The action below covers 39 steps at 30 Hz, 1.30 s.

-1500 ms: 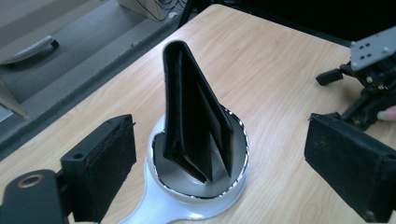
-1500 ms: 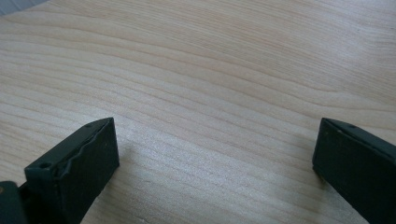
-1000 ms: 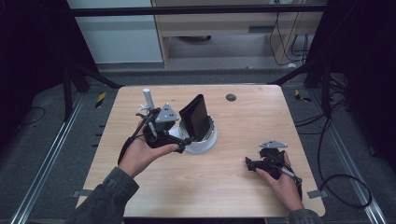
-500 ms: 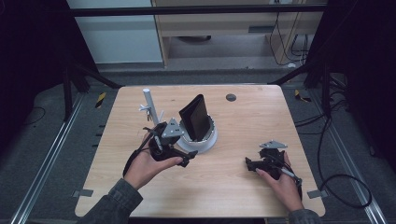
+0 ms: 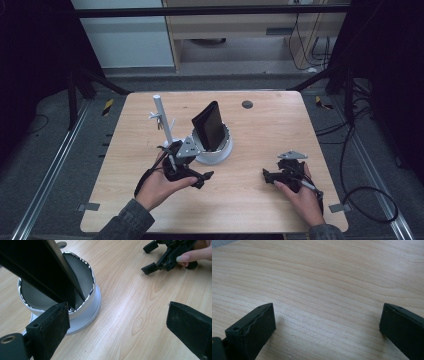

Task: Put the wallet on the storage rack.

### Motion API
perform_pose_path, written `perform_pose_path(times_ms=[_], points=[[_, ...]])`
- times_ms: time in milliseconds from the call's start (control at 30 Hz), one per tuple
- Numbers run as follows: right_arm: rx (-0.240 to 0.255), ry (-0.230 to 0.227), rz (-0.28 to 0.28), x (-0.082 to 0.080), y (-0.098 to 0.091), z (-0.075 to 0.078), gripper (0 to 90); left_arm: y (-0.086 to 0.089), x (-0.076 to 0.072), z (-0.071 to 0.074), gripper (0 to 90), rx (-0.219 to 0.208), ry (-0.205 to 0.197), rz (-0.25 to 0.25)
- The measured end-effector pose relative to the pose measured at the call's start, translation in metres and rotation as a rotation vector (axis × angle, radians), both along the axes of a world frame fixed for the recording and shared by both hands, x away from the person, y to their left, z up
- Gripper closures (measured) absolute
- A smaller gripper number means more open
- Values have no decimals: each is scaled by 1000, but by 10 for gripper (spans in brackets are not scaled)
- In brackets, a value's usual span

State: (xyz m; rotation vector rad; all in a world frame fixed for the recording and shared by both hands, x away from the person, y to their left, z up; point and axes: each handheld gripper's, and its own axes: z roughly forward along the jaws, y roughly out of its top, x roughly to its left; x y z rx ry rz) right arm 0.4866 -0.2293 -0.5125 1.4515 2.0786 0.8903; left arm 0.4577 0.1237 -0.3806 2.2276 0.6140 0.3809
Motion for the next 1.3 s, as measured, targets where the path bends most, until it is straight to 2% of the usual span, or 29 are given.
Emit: perform_pose_path(times_ms=[467,567,667,1000,1300], points=[[-5,-2,1,0,0,0,7,13,-7,-40,58,-12,65,9],[-5,-2,1,0,0,0,7,19,-7,-54,60,1,83,22],[-5,-2,1,0,0,0,7,23,-7,-59,62,5,89,28],[-6,-2,1,-1,0,0,7,42,-7,-78,64,-4,122,83],[-6,-2,2,-1,0,0,7,67,-3,-89,71,-14,132,154]])
